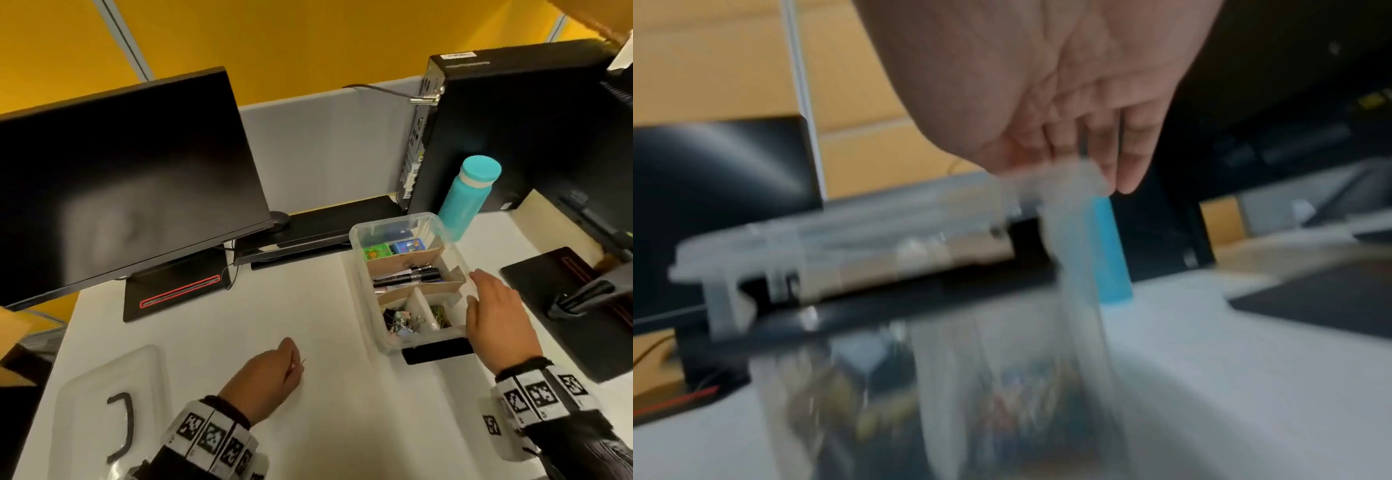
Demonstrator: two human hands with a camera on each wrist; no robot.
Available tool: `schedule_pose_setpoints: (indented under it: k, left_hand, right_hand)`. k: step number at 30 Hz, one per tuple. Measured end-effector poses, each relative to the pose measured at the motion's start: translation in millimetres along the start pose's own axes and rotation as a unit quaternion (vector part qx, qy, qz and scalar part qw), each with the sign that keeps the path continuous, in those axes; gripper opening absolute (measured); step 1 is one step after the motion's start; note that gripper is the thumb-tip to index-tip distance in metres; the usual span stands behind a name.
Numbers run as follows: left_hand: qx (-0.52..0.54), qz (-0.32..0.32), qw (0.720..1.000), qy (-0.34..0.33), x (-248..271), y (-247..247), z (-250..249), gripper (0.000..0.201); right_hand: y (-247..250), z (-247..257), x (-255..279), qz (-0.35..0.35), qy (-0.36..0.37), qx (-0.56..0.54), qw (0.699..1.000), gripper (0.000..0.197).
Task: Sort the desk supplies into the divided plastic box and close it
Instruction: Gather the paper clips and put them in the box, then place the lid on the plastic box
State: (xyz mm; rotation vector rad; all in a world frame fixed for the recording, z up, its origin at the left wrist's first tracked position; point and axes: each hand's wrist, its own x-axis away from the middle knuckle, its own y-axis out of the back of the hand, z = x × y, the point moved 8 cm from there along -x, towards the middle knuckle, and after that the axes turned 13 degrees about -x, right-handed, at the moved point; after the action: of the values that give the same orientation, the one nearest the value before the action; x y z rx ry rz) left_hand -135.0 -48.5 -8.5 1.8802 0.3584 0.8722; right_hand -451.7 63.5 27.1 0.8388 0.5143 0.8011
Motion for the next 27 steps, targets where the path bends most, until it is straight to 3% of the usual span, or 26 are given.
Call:
schedule_pose_setpoints:
  k: [2, 5, 9, 12, 20, 22, 27]
  left_hand:
    - [0.027, -0.044, 0.998, -0.031, -7, 36, -43, 0.012]
    - [0.018, -0.092, 0.993, -0.071, -38, 68, -116, 0.011]
    - [-0.075, -0.098, 0.989, -0.079, -98, 68, -199, 0.023]
    - [-0.101, -0.061, 0.990, -0.072, -129, 62, -230, 0.028]
    - [-0.128, -0.027, 0.988, -0.078, -147, 47, -236, 0.023]
    - [-0.102, -0.064, 0.990, -0.067, -135, 58, -230, 0.026]
    - [0.047, -0.272, 0.961, -0.032, -75, 86, -156, 0.039]
  right_hand:
    - [-13, -17, 6, 0.018, -0.042, -0.072, 0.996, 0.049]
    - [-17, -18, 9, 0.001, -0.039, -0.155, 0.987, 0.049]
    - [-20, -22, 6, 0.012, -0.011, -0.168, 0.986, 0.051]
    - [-18, -22, 6, 0.040, 0.007, -0.176, 0.984, 0.051]
    - [-18, -25, 5, 0.039, 0.029, -0.213, 0.976, 0.050]
    - [-19, -26, 5, 0.041, 0.031, -0.203, 0.978, 0.050]
    - [-15, -22, 1, 0.045, 0.004, -0.115, 0.992, 0.056]
